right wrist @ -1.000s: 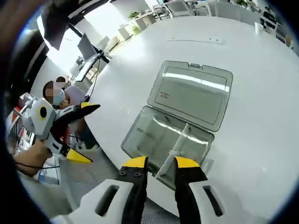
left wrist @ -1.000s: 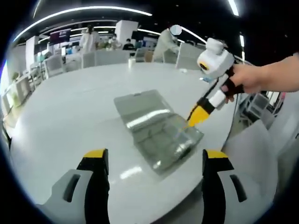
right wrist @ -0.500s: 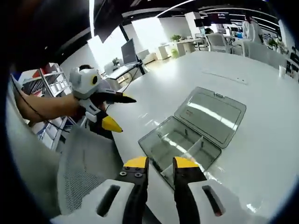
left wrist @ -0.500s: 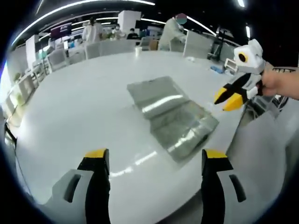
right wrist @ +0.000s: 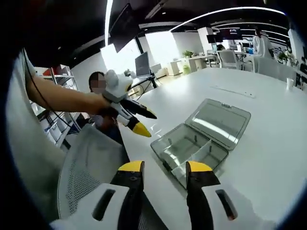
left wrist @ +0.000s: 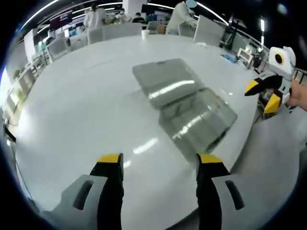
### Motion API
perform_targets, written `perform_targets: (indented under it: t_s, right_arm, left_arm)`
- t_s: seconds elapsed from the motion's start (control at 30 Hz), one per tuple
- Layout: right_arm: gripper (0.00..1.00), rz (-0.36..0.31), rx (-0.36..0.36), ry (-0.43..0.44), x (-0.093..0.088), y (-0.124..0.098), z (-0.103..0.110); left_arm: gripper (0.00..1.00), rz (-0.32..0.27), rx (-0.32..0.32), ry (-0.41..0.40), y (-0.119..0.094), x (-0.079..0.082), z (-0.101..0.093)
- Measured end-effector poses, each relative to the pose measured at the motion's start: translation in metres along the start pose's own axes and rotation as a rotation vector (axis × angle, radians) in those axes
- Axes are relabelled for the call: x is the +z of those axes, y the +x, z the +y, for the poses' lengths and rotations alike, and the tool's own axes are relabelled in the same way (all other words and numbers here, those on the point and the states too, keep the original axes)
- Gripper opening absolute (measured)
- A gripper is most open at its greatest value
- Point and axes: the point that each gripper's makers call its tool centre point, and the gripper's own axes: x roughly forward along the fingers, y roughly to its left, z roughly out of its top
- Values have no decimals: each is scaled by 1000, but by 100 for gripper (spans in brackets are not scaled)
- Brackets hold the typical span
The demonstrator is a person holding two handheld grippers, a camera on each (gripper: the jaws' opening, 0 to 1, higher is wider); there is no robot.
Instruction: Insert the divider into the dual guide fixture by aligning both edges with the guide slots and pushing it downward to the bottom, including one-sided entry, uneven engagement, binding, and posture correction.
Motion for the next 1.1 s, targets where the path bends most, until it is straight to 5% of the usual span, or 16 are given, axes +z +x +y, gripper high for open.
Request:
perform_targets:
  t_s: [0.43,1.1]
  right_arm:
    - [36,1,-13,-37,-9,-5,2]
    - [37,-34,-15,-63,-3,-13,1]
  left_arm:
    - [39,90,77,-44,22,-12,7]
    - [35,170,156,-111,38,-22,10]
